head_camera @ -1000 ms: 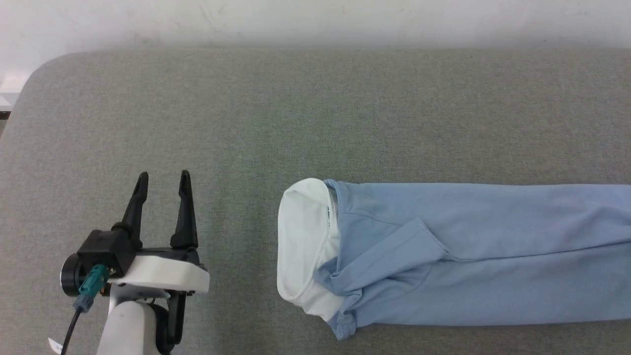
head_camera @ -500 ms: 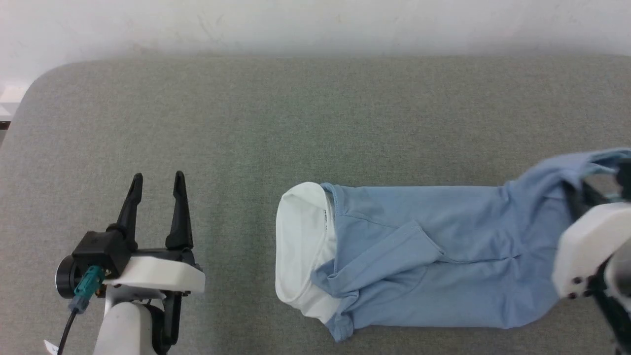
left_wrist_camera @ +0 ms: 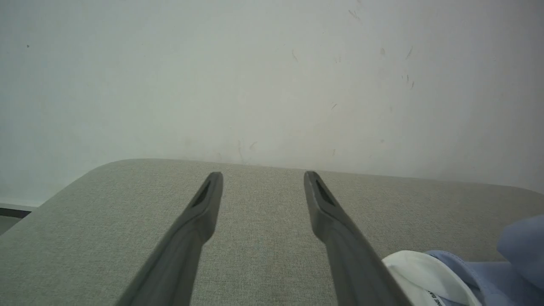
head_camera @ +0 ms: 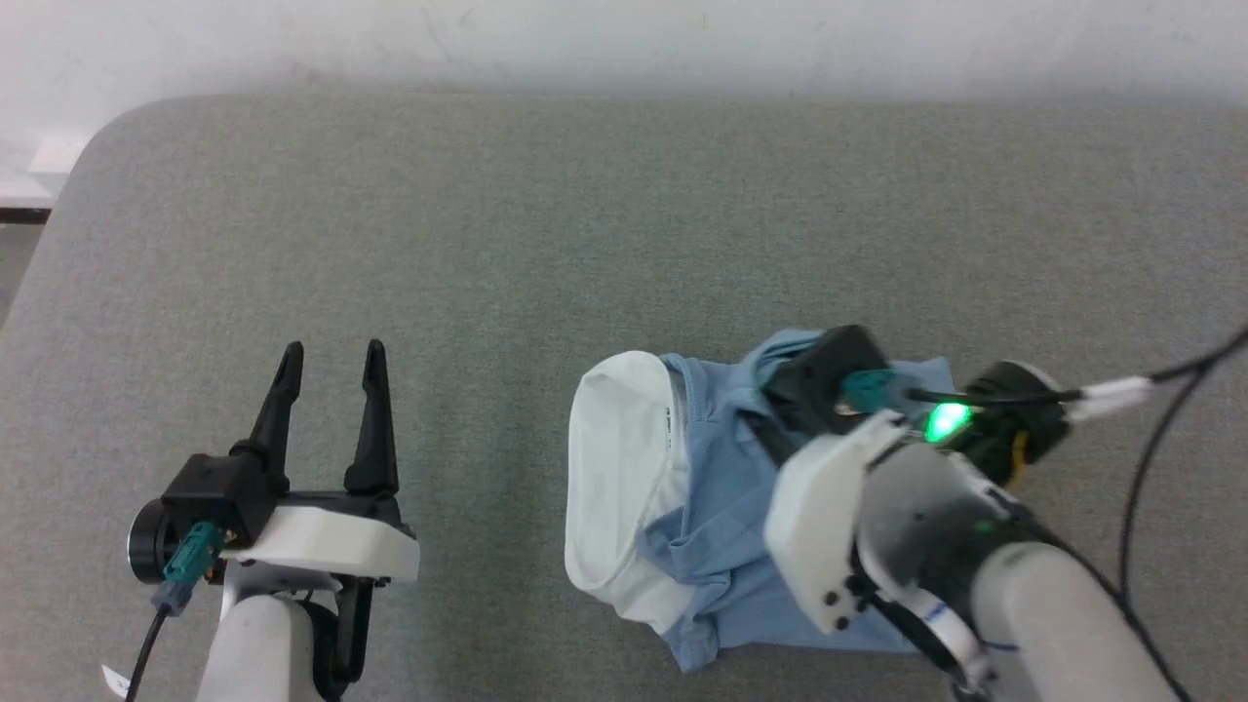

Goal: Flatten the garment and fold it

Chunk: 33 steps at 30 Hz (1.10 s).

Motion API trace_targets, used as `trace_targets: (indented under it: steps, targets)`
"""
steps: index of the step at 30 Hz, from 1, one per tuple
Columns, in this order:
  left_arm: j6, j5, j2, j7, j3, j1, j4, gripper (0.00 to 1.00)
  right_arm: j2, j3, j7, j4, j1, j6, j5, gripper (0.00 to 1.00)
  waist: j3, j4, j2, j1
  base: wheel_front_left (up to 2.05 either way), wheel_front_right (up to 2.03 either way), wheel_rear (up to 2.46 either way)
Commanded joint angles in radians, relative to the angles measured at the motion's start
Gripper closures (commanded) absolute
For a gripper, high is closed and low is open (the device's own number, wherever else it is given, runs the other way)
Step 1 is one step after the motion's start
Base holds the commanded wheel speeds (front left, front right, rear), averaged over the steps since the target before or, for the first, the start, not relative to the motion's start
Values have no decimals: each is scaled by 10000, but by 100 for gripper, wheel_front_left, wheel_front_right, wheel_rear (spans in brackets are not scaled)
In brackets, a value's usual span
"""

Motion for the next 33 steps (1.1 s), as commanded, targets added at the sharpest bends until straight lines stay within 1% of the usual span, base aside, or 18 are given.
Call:
trace_targets:
  steps: [1, 5, 9, 10, 12, 16, 17, 18, 21, 24, 26, 28, 31, 33]
  targets:
    - [-46, -53, -39, -47, -22, -194, 30, 0, 212, 364, -314, 796, -416, -19, 169, 100, 149, 198, 0, 0, 0, 0, 0]
    - [-60, -97, -48, -47, -60, -277, 51, 0, 511, 876, -873, 2551, -1009, -19, 447, 100, 305, 414, 0, 0, 0, 0, 0]
    - [-61, -124, -54, -47, -64, -345, 63, 0, 655, 1191, -1336, 4114, -1534, -19, 744, 100, 429, 569, 0, 0, 0, 0, 0]
    - [-60, -132, -55, -47, -65, -359, 66, 0, 673, 1245, -1472, 4425, -1648, -19, 834, 93, 453, 599, 0, 0, 0, 0, 0]
    - [-58, -146, -57, -47, -78, -375, 77, 0, 693, 1383, -1617, 4963, -1794, -19, 1140, 0, 484, 641, 0, 0, 0, 0, 0]
    - [-32, -200, -59, -47, -107, -368, 115, 0, 700, 1645, -2164, 5174, -2003, -19, 2120, 0, 491, 631, 0, 0, 0, 0, 0]
    - [-32, -200, -59, -47, -107, -368, 115, 0, 700, 1645, -2164, 5174, -2003, -19, 2120, 0, 491, 631, 0, 0, 0, 0, 0]
    - [-21, -217, -60, -47, -113, -359, 121, 0, 701, 1673, -2393, 5099, -2046, -19, 2339, 0, 481, 611, 0, 0, 0, 0, 0]
    - [8, -244, -60, -47, -130, -314, 146, 0, 702, 1540, -3554, 4626, -2114, -19, 2921, 0, 367, 516, 0, 0, 0, 0, 0]
    - [17, -232, -61, -47, -115, -240, 138, 0, 703, 1164, -5138, 3947, -2044, -19, 3156, 0, 215, 382, 0, 0, 0, 0, 0]
    - [12, -194, -61, -47, -85, -178, 118, 0, 703, 647, -6201, 3521, -1839, -19, 3014, 0, 103, 281, 0, 0, 0, 0, 0]
    - [4, -153, -61, -47, -48, -119, 84, 0, 703, -88, -7113, 3144, -1493, -19, 2659, 0, 17, 182, 0, 0, 0, 0, 0]
    - [-14, -98, -61, -47, -12, -35, 38, 0, 704, -1437, -8066, 2742, -742, -19, 2229, 0, -109, 50, 0, 0, 0, 0, 0]
    - [-21, -77, -61, -47, 25, 23, -3, 0, 704, -2282, -8441, 2617, -227, -19, 2157, 0, -163, -51, 0, 0, 0, 0, 0]
